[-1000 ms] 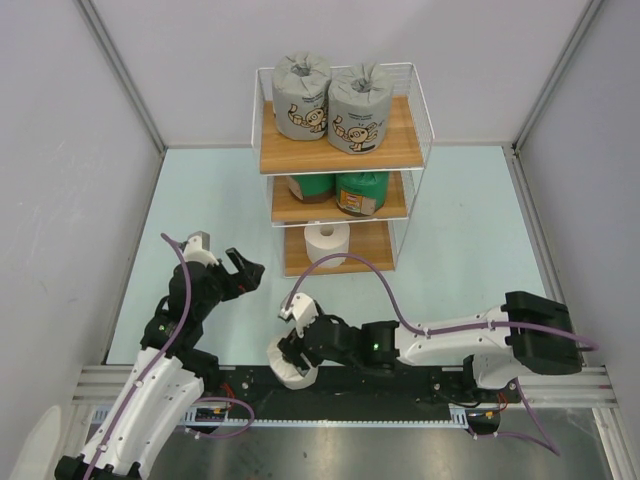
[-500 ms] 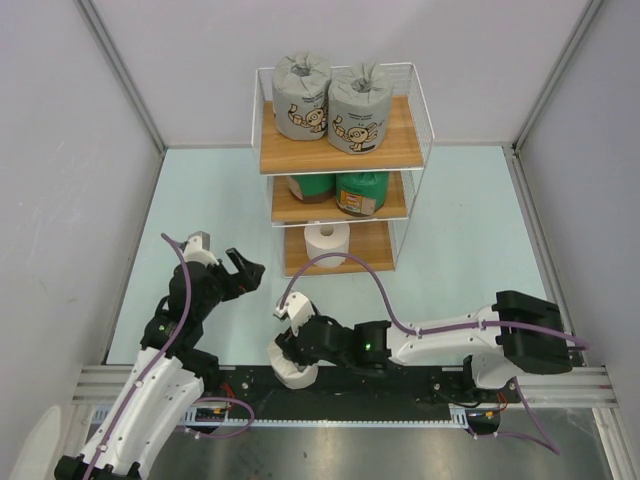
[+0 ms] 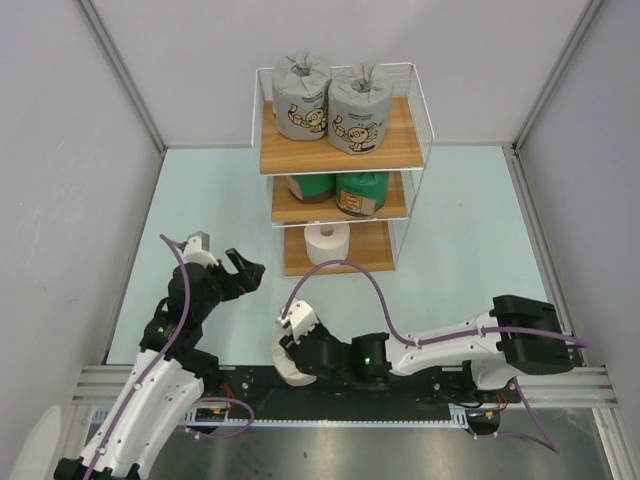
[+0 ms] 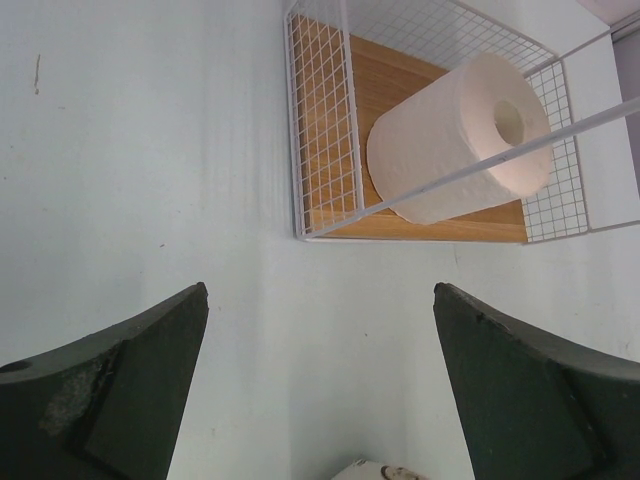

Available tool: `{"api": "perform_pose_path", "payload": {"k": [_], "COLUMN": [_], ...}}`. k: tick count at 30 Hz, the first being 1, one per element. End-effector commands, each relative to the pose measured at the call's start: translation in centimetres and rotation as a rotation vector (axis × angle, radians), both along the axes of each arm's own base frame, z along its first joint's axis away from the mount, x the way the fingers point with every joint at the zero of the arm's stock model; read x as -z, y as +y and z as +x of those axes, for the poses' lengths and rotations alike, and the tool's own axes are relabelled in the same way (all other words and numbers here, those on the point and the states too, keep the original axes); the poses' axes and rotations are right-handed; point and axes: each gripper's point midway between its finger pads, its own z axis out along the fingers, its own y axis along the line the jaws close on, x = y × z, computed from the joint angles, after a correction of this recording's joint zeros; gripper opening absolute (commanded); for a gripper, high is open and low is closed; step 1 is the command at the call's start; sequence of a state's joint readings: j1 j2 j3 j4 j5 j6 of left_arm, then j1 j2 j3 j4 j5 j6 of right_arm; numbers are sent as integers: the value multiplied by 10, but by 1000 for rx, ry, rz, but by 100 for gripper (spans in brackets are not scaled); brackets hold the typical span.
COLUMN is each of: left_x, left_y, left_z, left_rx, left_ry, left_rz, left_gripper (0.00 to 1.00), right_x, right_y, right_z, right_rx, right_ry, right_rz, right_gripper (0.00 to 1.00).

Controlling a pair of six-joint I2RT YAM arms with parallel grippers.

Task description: Place and organize the paper towels onto the shelf

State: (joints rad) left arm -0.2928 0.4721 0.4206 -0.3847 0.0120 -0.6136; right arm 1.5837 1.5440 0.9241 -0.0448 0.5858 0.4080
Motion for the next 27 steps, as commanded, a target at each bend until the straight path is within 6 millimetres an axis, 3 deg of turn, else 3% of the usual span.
{"api": "perform_pose_path", "payload": {"k": [1,5,9,16,21,27], "left_x": [0,-1,-2,-1,0,0], "left_y": [-4,-4,-4,-4,-5,-4], "left_z": [-2,-2,-2,-2,-2,-2], "left_rx": [4,4,1,2,8,4], "left_ry": [-1,-2,-6,-4,-1,2], "left_rz": [-24,-25,-28,-25,-22,-23], "left_gripper": [100,100,100,100,100,100], "right_x": [-31,-43,-45,-66,-88,-93], "right_y": [-25,-59,-99,-151,-166,-182], "right_z": [33,66,111,160,188,219], "right_rx": [181,326,475,635,696,767], "right_ry": [-106,-137,-99,-107,-168,-229], "right_rz": [32,30,61,182,264,274], "right_gripper": [38,37,37,36,34,34]}}
